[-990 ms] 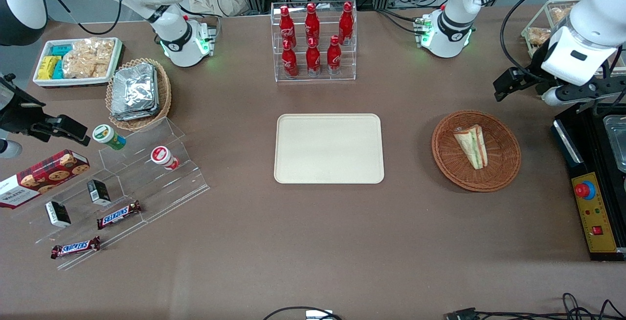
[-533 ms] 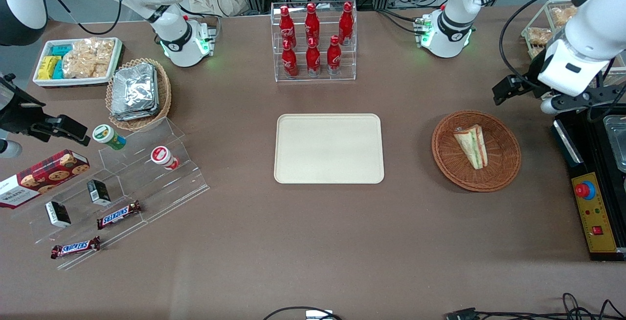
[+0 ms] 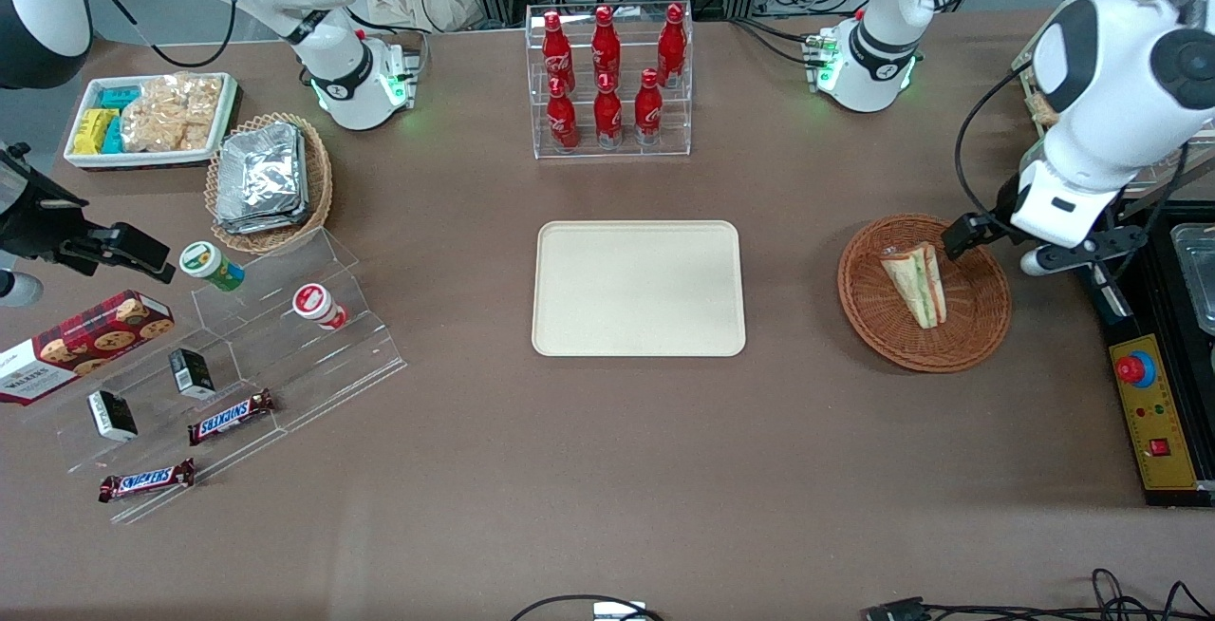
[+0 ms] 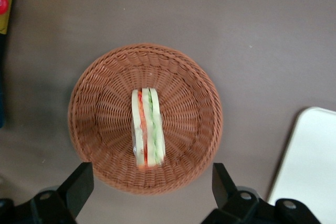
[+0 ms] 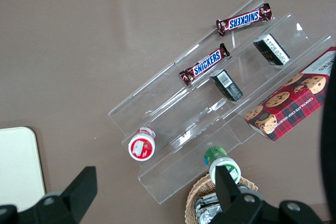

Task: Place sandwich from basket to tray
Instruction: 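Move the left gripper over the wrapped sandwich in the wicker basket, then lower the left gripper and close it on the sandwich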

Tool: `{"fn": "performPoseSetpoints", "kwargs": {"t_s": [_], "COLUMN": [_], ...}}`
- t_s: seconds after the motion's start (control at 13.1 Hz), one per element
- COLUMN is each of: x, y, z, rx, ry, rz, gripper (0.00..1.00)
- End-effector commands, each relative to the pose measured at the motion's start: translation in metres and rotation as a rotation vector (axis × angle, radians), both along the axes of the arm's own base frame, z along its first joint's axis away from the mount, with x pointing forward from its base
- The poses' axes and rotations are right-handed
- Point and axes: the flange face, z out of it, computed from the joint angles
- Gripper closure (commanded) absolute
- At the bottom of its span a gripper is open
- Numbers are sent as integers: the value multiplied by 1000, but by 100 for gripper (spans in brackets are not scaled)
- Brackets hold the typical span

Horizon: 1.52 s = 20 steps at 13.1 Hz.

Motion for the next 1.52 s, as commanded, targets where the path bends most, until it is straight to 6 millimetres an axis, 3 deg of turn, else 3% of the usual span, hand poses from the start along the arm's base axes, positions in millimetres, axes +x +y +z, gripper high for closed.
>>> {"fn": "performPoseSetpoints", "kwargs": {"t_s": [0.0,0.3,0.46,0.99,1.07,1.14,1.22,1.45], "x": [-28,-28,-34,-35,-35,-38,-41,-41], "y": [8,11,15,14,15,14,11,10], "z": [-61,-154,-190,-199,-199,-201,-203,-201], "rx": [2,1,2,3,3,3,3,2], "ry": [-62,-85,-95,-89,-87,-79,-72,-70], "rz": [-2,4,7,5,9,0,2,-1], "gripper": [0,0,0,0,9,74,100,100]}}
